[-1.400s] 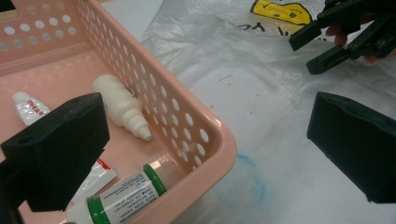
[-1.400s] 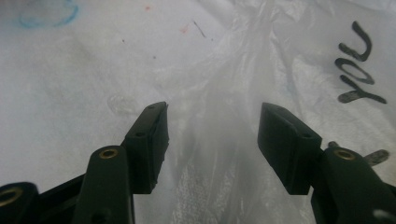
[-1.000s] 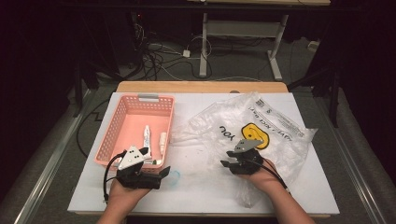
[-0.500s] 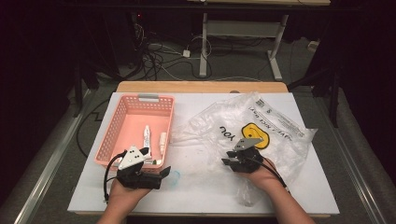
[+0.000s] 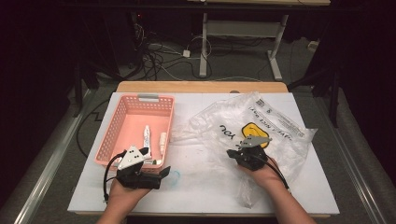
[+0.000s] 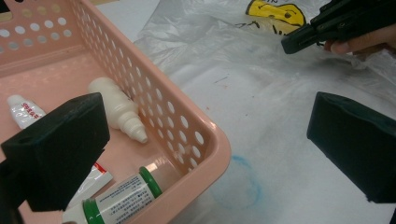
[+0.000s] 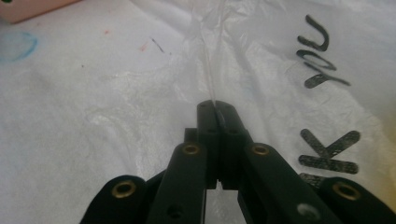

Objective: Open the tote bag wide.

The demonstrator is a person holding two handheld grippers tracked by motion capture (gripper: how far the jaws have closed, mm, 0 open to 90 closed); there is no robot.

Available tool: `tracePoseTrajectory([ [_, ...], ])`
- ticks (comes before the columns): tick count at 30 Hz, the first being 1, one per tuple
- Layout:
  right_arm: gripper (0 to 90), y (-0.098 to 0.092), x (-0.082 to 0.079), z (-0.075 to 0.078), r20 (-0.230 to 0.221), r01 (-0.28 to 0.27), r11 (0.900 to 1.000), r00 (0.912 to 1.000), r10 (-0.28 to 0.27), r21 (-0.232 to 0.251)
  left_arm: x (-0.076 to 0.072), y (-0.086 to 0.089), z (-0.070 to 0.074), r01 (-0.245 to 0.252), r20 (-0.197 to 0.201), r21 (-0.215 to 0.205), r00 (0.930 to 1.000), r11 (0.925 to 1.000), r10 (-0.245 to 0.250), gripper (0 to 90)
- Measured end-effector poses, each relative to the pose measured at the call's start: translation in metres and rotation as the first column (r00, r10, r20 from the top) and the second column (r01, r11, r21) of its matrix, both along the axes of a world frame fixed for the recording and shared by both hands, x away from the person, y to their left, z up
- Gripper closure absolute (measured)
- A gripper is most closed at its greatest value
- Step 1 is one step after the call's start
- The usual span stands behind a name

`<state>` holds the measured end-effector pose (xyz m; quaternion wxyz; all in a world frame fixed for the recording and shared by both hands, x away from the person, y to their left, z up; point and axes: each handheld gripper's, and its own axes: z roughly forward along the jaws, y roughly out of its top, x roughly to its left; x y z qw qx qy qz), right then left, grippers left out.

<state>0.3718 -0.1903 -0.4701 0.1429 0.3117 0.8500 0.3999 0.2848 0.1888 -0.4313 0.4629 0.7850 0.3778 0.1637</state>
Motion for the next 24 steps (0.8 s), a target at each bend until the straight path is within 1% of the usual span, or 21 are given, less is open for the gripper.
tracePoseTrajectory([
  [1, 90.0, 0.000, 0.000, 0.000, 0.000, 0.000, 1.000, 1.0000, 0.000, 0.000, 0.000, 0.000, 0.000, 0.000, 0.000, 0.000, 1.0000, 1.0000, 0.000, 0.0],
  [2, 90.0, -0.002, -0.001, 0.003, 0.022, 0.004, 1.000, 0.9997, -0.004, 0.016, 0.000, 0.000, 0.000, 0.000, 0.000, 0.000, 1.0000, 1.0000, 0.000, 0.0],
  [3, 90.0, -0.002, -0.001, 0.003, 0.022, 0.004, 1.000, 0.9997, -0.004, 0.016, 0.000, 0.000, 0.000, 0.000, 0.001, 0.000, 1.0000, 1.0000, 0.000, 0.0],
  [4, 90.0, -0.004, -0.003, 0.007, 0.046, 0.012, 0.999, 0.9989, -0.013, 0.035, 0.000, 0.000, 0.000, 0.001, 0.003, 0.001, 1.0000, 1.0000, -0.001, 0.0],
  [5, 90.0, -0.004, -0.003, 0.007, 0.046, 0.012, 0.999, 0.9989, -0.013, 0.035, 0.000, 0.000, 0.000, 0.001, 0.003, 0.001, 1.0000, 1.0000, -0.001, 0.0],
  [6, 90.0, -0.005, -0.004, 0.012, 0.062, 0.015, 0.998, 0.9979, -0.019, 0.054, 0.000, 0.000, 0.000, 0.002, 0.003, 0.001, 1.0000, 1.0000, -0.002, 0.0],
  [9, 90.0, -0.008, -0.006, 0.019, 0.094, 0.021, 0.997, 0.9952, -0.028, 0.075, 0.000, 0.000, 0.000, 0.004, 0.003, 0.003, 1.0000, 1.0000, -0.004, 0.0],
  [10, 90.0, -0.009, -0.007, 0.021, 0.100, 0.021, 0.996, 0.9945, -0.030, 0.085, 0.000, 0.000, 0.000, 0.004, 0.003, 0.002, 1.0000, 1.0000, -0.004, 0.0],
  [11, 90.0, -0.009, -0.007, 0.021, 0.100, 0.021, 0.996, 0.9945, -0.030, 0.085, 0.000, 0.000, 0.000, 0.004, 0.003, 0.003, 1.0000, 1.0000, -0.004, 0.0],
  [13, 90.0, -0.011, -0.009, 0.028, 0.123, 0.023, 0.995, 0.9918, -0.035, 0.101, 0.000, 0.000, 0.000, 0.003, 0.004, 0.003, 1.0000, 1.0000, -0.003, 0.0],
  [14, 90.0, -0.013, -0.010, 0.034, 0.142, 0.028, 0.993, 0.9889, -0.044, 0.111, 0.000, 0.000, 0.001, 0.003, 0.004, 0.003, 1.0000, 1.0000, -0.003, 0.0],
  [15, 90.0, -0.014, -0.010, 0.036, 0.154, 0.026, 0.993, 0.9871, -0.043, 0.113, 0.000, 0.000, 0.001, 0.003, 0.004, 0.003, 1.0000, 1.0000, -0.003, 0.0],
  [18, 90.0, -0.016, -0.012, 0.042, 0.169, 0.031, 0.991, 0.9842, -0.052, 0.128, 0.000, -0.001, 0.001, 0.004, 0.005, 0.004, 1.0000, 1.0000, -0.004, 0.0],
  [19, 90.0, -0.019, -0.013, 0.048, 0.187, 0.032, 0.990, 0.9806, -0.058, 0.138, 0.000, -0.001, 0.001, 0.005, 0.004, 0.004, 1.0000, 1.0000, -0.005, 0.0],
  [20, 90.0, -0.019, -0.013, 0.048, 0.187, 0.032, 0.990, 0.9806, -0.058, 0.138, 0.000, -0.001, 0.001, 0.005, 0.004, 0.005, 1.0000, 1.0000, -0.005, 0.0],
  [21, 90.0, -0.020, -0.014, 0.054, 0.201, 0.040, 0.988, 0.9771, -0.070, 0.148, 0.000, -0.001, 0.001, 0.003, 0.004, 0.001, 1.0000, 1.0000, -0.003, 0.0],
  [24, 90.0, -0.020, -0.015, 0.062, 0.225, 0.041, 0.988, 0.9716, -0.074, 0.150, 0.000, -0.001, 0.001, 0.003, 0.005, 0.000, 1.0000, 1.0000, -0.003, 0.0],
])
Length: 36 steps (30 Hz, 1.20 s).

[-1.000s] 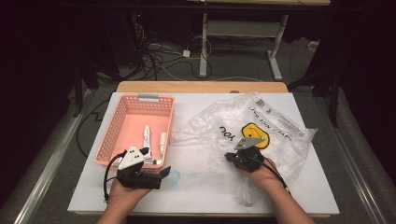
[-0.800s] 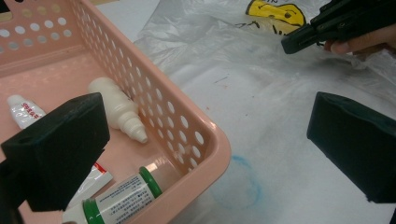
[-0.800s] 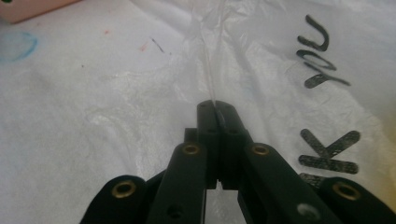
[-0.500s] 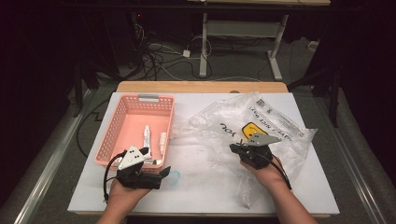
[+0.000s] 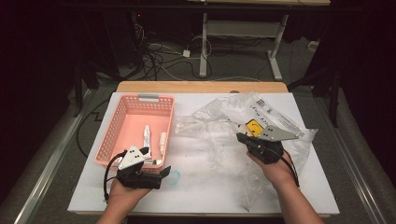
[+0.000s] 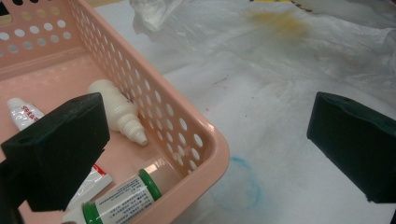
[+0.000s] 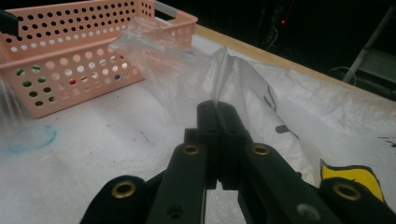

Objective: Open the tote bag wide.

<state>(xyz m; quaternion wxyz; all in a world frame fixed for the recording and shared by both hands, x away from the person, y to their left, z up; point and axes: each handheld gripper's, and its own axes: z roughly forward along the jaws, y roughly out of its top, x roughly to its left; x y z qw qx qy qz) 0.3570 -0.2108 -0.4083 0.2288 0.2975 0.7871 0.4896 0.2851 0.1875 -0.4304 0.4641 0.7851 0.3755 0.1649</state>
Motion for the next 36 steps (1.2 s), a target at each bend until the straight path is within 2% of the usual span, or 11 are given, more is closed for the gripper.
tracePoseTrajectory([
  [8, 90.0, 0.000, 0.001, 0.015, 0.035, 0.016, 1.000, 0.9993, -0.017, 0.004, 0.002, -0.001, 0.002, 0.007, 0.009, -0.003, 0.9999, 1.0000, -0.007, 0.0],
  [13, 90.0, -0.002, 0.002, 0.023, 0.051, 0.031, 0.999, 0.9982, -0.033, 0.027, 0.004, -0.002, 0.004, 0.007, 0.014, -0.010, 0.9999, 0.9999, -0.007, 0.0],
  [16, 90.0, -0.005, 0.000, 0.029, 0.078, 0.046, 0.998, 0.9957, -0.049, 0.042, 0.005, 0.000, 0.005, 0.000, 0.015, -0.013, 0.9999, 0.9999, 0.000, 0.0],
  [20, 90.0, -0.009, 0.000, 0.028, 0.091, 0.043, 0.997, 0.9946, -0.049, 0.065, 0.007, 0.004, 0.007, -0.013, 0.014, -0.018, 0.9998, 0.9998, 0.013, 0.0],
  [23, 90.0, -0.010, 0.001, 0.024, 0.085, 0.037, 0.997, 0.9955, -0.043, 0.073, 0.009, 0.011, 0.010, -0.045, 0.019, -0.022, 0.9988, 0.9988, 0.045, 0.0],
  [26, 90.0, -0.010, 0.002, 0.022, 0.081, 0.031, 0.997, 0.9960, -0.038, 0.077, 0.014, 0.020, 0.014, -0.083, 0.006, -0.035, 0.9965, 0.9959, 0.083, 0.0],
  [31, 90.0, -0.014, 0.003, 0.023, 0.082, 0.023, 0.996, 0.9962, -0.031, 0.090, 0.022, 0.030, 0.022, -0.156, 0.010, -0.043, 0.9876, 0.9868, 0.157, 0.0],
  [36, 90.0, -0.017, 0.004, 0.023, 0.081, 0.021, 0.994, 0.9963, -0.030, 0.103, 0.031, 0.031, 0.027, -0.160, 0.009, -0.029, 0.9871, 0.9867, 0.160, 0.0],
])
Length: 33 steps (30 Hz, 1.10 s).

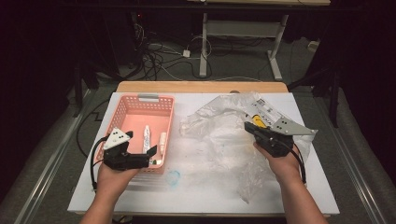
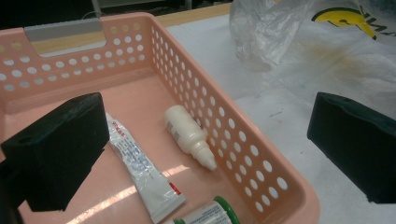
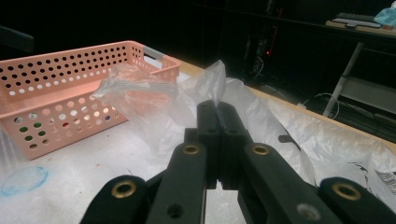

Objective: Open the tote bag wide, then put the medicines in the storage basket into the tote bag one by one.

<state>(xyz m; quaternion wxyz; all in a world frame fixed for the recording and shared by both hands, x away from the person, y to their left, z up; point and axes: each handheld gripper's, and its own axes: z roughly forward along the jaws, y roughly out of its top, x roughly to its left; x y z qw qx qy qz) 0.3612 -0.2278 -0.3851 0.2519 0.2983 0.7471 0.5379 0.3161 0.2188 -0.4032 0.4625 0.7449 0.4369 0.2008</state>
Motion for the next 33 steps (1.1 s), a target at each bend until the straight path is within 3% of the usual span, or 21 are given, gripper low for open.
tracePoseTrajectory([
  [4, 90.0, 0.000, 0.000, -0.001, -0.006, -0.001, 1.000, 1.0000, 0.001, 0.004, 0.010, -0.001, 0.005, -0.005, 0.004, -0.010, 1.0000, 0.9999, 0.005, 0.0],
  [10, 90.0, -0.003, 0.001, -0.002, -0.007, -0.008, 1.000, 0.9999, 0.008, 0.010, 0.028, -0.006, 0.011, -0.003, -0.030, -0.014, 0.9996, 0.9999, 0.002, 0.0],
  [12, 90.0, -0.004, 0.002, -0.004, -0.011, -0.010, 1.000, 0.9999, 0.010, 0.013, 0.037, -0.008, 0.014, -0.002, -0.056, 0.017, 0.9984, 0.9999, 0.002, 0.0],
  [15, 90.0, -0.003, 0.003, -0.005, -0.016, -0.002, 1.000, 0.9999, 0.002, 0.010, 0.046, -0.009, 0.016, -0.009, -0.044, 0.008, 0.9990, 0.9999, 0.009, 0.0],
  [23, 90.0, 0.000, 0.002, -0.007, -0.015, -0.010, 1.000, 0.9998, 0.010, 0.000, 0.074, -0.001, 0.012, -0.042, -0.092, 0.039, 0.9947, 0.9984, 0.045, 0.0],
  [26, 90.0, -0.001, 0.002, -0.007, -0.015, -0.015, 1.000, 0.9998, 0.015, 0.003, 0.081, 0.004, 0.008, -0.064, -0.117, 0.038, 0.9907, 0.9972, 0.068, 0.0],
  [33, 90.0, -0.001, 0.002, -0.006, -0.012, -0.015, 1.000, 0.9998, 0.015, -0.003, 0.100, 0.012, -0.004, -0.106, -0.202, 0.079, 0.9720, 0.9912, 0.120, 0.0],
])
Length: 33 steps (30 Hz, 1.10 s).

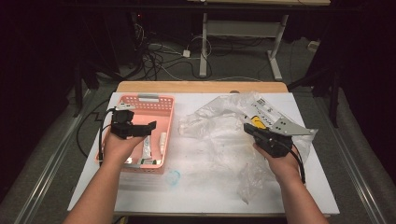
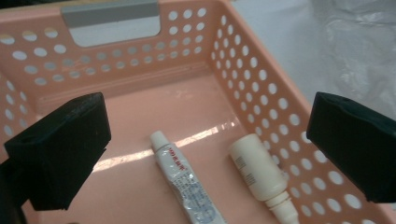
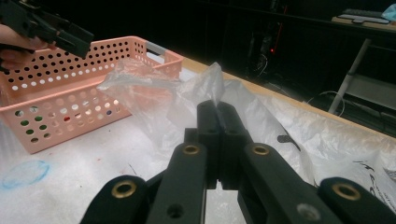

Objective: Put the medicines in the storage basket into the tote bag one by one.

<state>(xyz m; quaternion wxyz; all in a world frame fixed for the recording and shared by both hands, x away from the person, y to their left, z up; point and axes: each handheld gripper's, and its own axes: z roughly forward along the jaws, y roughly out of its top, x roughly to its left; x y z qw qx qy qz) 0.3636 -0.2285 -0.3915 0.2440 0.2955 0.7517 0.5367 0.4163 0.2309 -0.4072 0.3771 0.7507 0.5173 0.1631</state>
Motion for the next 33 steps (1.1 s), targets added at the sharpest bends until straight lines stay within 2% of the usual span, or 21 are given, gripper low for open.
tracePoseTrajectory([
  [3, 90.0, 0.001, 0.000, 0.000, -0.002, -0.001, 1.000, 1.0000, 0.001, 0.001, 0.005, 0.001, -0.005, -0.005, -0.039, 0.012, 0.9992, 0.9999, 0.006, 0.0],
  [6, 90.0, 0.002, 0.000, -0.001, -0.002, -0.006, 1.000, 1.0000, 0.006, -0.004, 0.010, -0.001, -0.009, -0.006, -0.075, 0.050, 0.9972, 0.9987, 0.009, 0.5],
  [8, 90.0, 0.003, 0.000, -0.001, -0.003, -0.003, 1.000, 1.0000, 0.003, -0.006, 0.014, 0.000, -0.012, -0.012, -0.110, 0.052, 0.9937, 0.9986, 0.018, 1.5],
  [13, 90.0, 0.003, -0.001, -0.001, -0.001, -0.005, 1.000, 1.0000, 0.005, -0.009, 0.024, -0.002, -0.021, -0.006, -0.206, 0.068, 0.9784, 0.9977, 0.020, 10.0],
  [16, 90.0, 0.003, -0.001, -0.001, 0.000, -0.007, 1.000, 1.0000, 0.007, -0.007, 0.027, -0.002, -0.024, 0.002, -0.239, 0.081, 0.9709, 0.9967, 0.018, 14.4],
  [18, 90.0, 0.003, -0.001, -0.001, 0.000, -0.007, 1.000, 1.0000, 0.007, -0.009, 0.029, -0.003, -0.026, 0.005, -0.276, 0.088, 0.9611, 0.9961, 0.020, 16.4],
  [19, 90.0, 0.003, -0.001, -0.001, -0.001, -0.006, 1.000, 1.0000, 0.006, -0.009, 0.030, -0.004, -0.028, 0.008, -0.301, 0.095, 0.9535, 0.9955, 0.021, 18.0],
  [22, 90.0, 0.003, -0.001, -0.001, -0.001, -0.007, 1.000, 1.0000, 0.007, -0.009, 0.033, -0.006, -0.032, 0.012, -0.345, 0.114, 0.9381, 0.9934, 0.028, 20.7],
  [25, 90.0, 0.003, -0.001, -0.001, -0.002, -0.004, 1.000, 1.0000, 0.004, -0.011, 0.036, -0.011, -0.035, 0.021, -0.392, 0.159, 0.9189, 0.9871, 0.043, 21.4],
  [27, 90.0, 0.003, -0.001, -0.001, -0.001, -0.005, 1.000, 1.0000, 0.005, -0.011, 0.038, -0.012, -0.037, 0.019, -0.414, 0.175, 0.9087, 0.9845, 0.056, 23.7],
  [28, 90.0, 0.003, -0.001, -0.001, -0.001, -0.005, 1.000, 1.0000, 0.005, -0.011, 0.039, -0.012, -0.038, 0.021, -0.422, 0.180, 0.9045, 0.9835, 0.058, 23.7],
  [29, 90.0, 0.003, -0.001, -0.001, 0.000, -0.007, 1.000, 1.0000, 0.007, -0.012, 0.040, -0.013, -0.038, 0.020, -0.437, 0.183, 0.8971, 0.9829, 0.063, 26.6],
  [33, 90.0, 0.004, -0.001, -0.001, -0.001, -0.009, 1.000, 1.0000, 0.009, -0.014, 0.043, -0.013, -0.040, 0.014, -0.478, 0.179, 0.8752, 0.9838, 0.075, 30.8],
])
